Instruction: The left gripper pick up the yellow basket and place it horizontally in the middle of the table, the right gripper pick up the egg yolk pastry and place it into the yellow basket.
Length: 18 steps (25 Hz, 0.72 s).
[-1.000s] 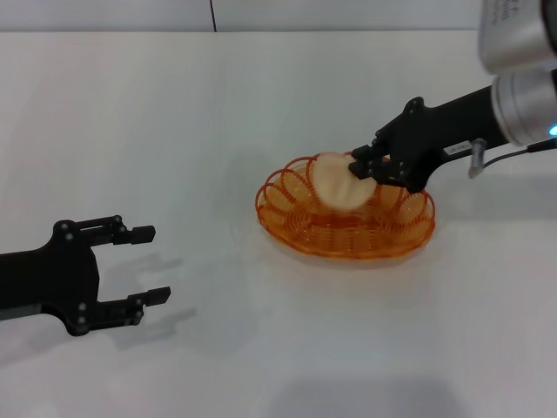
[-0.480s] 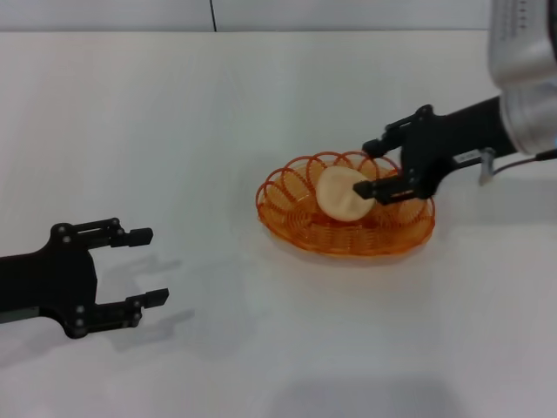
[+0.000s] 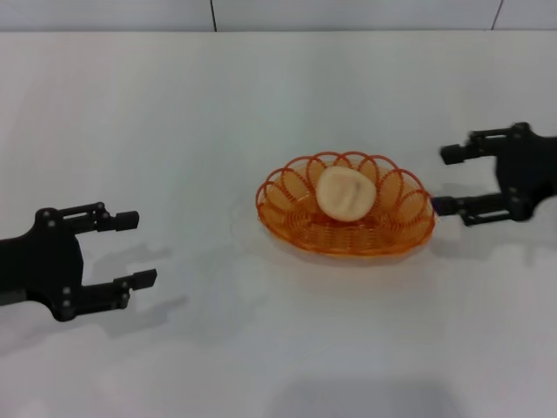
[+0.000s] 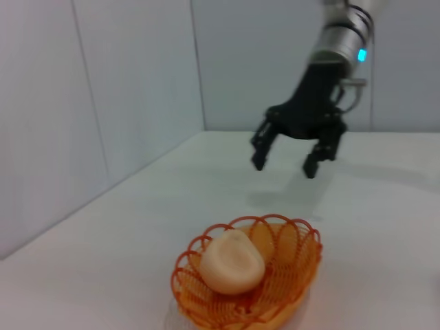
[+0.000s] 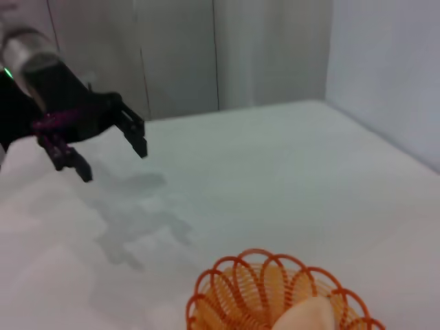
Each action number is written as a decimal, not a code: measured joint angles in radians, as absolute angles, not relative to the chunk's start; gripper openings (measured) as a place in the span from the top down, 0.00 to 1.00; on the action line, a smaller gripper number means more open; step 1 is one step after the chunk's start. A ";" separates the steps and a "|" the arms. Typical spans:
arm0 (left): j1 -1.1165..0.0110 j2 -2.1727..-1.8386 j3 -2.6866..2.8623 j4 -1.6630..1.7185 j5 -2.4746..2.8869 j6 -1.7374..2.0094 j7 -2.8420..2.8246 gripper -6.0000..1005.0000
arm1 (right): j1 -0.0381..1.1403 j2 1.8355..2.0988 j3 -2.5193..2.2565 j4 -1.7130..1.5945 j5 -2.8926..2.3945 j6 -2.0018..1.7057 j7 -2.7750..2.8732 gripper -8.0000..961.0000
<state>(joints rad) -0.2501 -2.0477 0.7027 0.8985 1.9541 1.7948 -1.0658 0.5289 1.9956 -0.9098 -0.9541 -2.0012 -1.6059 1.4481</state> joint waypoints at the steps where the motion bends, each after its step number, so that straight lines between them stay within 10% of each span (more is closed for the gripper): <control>1: -0.257 -2.042 0.700 0.883 1.954 1.797 -1.066 0.30 | 0.526 1.993 -0.887 -0.934 -2.001 -1.619 1.422 0.24; 18: -0.373 -1.993 0.701 0.760 2.014 1.800 -1.107 0.30 | 0.518 1.959 -0.805 -0.726 -2.004 -1.709 1.224 0.24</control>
<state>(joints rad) -0.3726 -1.9927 0.7008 0.7596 2.0144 1.7998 -1.1071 0.5179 1.9590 -0.8052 -0.7262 -2.0040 -1.7086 1.2243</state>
